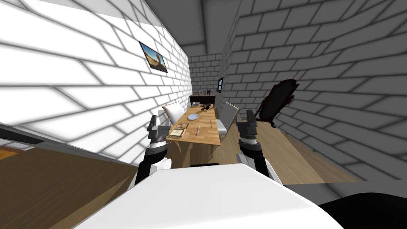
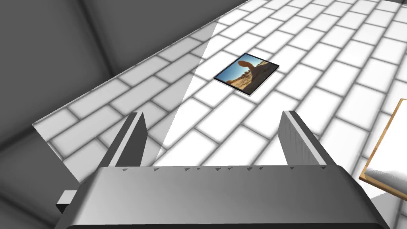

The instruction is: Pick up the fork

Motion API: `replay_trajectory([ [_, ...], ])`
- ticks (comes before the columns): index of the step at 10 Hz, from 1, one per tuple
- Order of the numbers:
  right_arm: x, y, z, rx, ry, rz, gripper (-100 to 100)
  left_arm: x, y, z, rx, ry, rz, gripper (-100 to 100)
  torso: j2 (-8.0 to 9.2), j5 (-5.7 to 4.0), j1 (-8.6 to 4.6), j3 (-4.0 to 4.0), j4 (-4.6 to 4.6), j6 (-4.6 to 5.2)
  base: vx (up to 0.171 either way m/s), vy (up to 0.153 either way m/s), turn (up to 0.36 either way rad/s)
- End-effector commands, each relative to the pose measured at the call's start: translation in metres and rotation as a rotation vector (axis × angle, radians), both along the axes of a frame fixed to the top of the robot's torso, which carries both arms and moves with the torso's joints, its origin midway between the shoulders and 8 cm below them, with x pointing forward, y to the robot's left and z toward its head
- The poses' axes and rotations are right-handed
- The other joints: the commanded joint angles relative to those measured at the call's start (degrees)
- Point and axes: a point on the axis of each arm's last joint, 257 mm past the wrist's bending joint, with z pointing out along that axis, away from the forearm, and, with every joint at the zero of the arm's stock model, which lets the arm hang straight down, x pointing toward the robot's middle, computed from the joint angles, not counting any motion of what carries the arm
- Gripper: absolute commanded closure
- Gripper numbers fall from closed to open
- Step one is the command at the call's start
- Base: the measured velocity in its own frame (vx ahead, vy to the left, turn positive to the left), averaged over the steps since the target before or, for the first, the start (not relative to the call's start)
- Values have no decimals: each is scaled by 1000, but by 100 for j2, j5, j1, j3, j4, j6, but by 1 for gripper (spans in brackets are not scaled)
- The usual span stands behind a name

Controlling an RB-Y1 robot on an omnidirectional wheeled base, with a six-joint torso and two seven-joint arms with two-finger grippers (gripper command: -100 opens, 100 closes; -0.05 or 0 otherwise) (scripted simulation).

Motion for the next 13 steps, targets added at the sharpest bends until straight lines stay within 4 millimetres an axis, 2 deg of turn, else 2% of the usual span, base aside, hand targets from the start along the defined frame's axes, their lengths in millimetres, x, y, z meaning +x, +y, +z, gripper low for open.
replay_trajectory([
  [1,0,0,0,0,0,0,0,10,-2,-11,-4,31,-29,-100,0,0,0,0,0,0,8,-11,-36],
  [5,0,0,0,0,0,0,0,41,-1,-46,-62,127,-96,-100,-9,-1,-6,-5,-2,1,17,-19,-43],
  [6,0,0,0,0,0,0,0,42,-1,-48,-63,132,-95,-100,-11,-1,-6,-6,-3,1,15,-15,-26],
  [9,0,0,0,0,0,0,0,72,1,-83,-146,226,-151,-100,-10,-2,-7,-6,-2,1,17,-23,-56],
  [10,0,0,0,0,0,0,0,73,2,-88,-147,237,-149,-100,-11,-2,-10,-7,-3,1,17,-21,-19],
  [11,0,0,0,0,0,0,0,84,3,-101,-180,272,-168,-100,-9,-2,-8,-5,-2,-1,15,-23,-38],
  [12,0,0,0,0,0,0,0,84,3,-103,-180,276,-167,-100,-9,-2,-8,-5,-2,0,12,-18,-29],
  [13,0,0,0,0,0,0,0,96,4,-119,-215,316,-184,-100,-7,-2,-7,-4,-2,-1,16,-19,-50],
])
